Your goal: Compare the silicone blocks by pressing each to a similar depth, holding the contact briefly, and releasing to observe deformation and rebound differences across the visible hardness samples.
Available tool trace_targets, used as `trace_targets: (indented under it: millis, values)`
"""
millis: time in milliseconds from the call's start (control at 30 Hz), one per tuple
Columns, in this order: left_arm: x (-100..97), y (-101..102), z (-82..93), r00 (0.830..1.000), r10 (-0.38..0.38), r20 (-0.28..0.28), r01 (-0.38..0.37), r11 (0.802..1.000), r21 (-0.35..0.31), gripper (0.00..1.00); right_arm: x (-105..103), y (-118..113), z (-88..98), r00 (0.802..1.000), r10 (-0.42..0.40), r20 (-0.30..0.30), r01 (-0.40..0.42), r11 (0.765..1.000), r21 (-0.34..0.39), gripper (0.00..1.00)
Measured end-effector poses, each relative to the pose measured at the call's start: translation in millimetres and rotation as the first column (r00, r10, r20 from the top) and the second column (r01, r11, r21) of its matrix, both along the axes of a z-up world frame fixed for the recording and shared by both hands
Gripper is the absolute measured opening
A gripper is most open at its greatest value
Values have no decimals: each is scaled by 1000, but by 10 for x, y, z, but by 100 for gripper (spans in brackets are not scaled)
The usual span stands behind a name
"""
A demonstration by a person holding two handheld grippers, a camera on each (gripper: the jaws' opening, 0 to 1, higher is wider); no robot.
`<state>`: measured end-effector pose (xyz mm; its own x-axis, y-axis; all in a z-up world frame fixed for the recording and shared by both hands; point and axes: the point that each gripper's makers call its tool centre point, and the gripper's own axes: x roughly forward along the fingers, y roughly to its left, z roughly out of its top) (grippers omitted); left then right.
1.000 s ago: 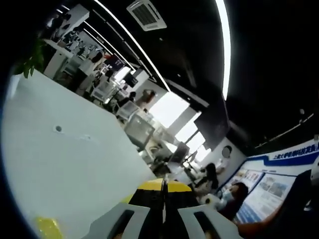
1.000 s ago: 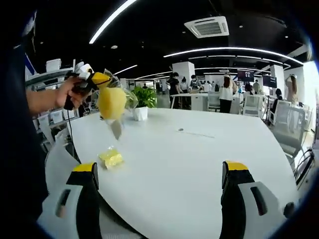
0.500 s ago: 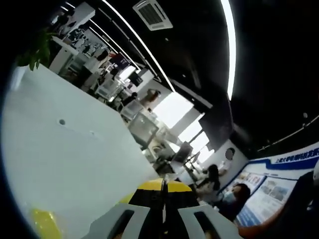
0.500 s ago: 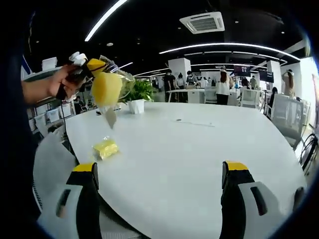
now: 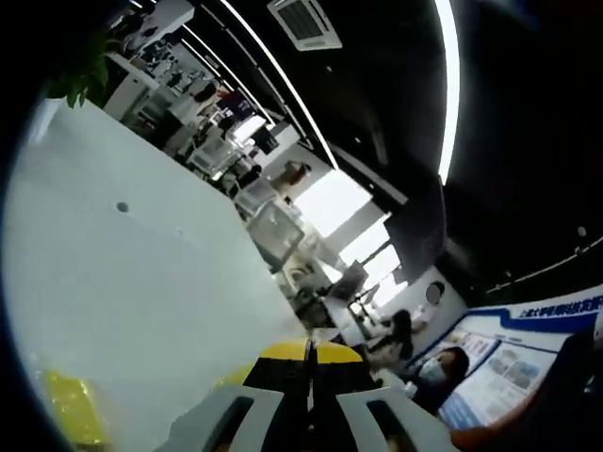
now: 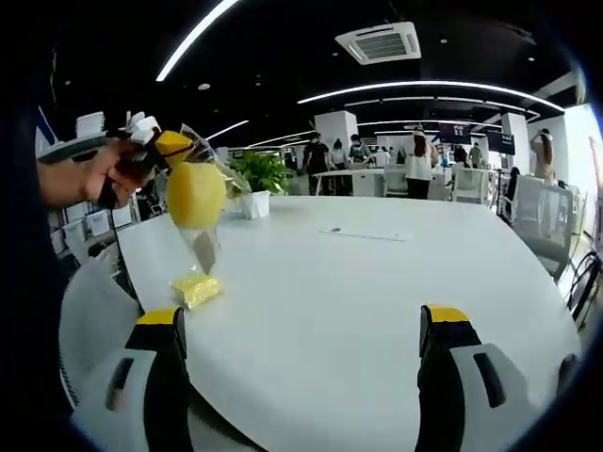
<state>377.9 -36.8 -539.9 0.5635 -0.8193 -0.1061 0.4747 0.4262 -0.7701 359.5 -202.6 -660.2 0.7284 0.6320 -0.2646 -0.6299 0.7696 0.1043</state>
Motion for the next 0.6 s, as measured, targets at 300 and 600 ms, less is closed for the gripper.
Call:
trace_targets:
  millis: [300, 600]
  values:
    - [-88, -69, -270, 997, -13, -72, 11, 1000, -21, 0, -43, -23, -53, 1000, -6, -21, 6, 1000, -2, 97]
    - [-135, -103, -457, 994, -8, -108, 7, 1000, -15, 0, -59, -38, -73, 1000, -8, -26, 8, 1000, 1, 97]
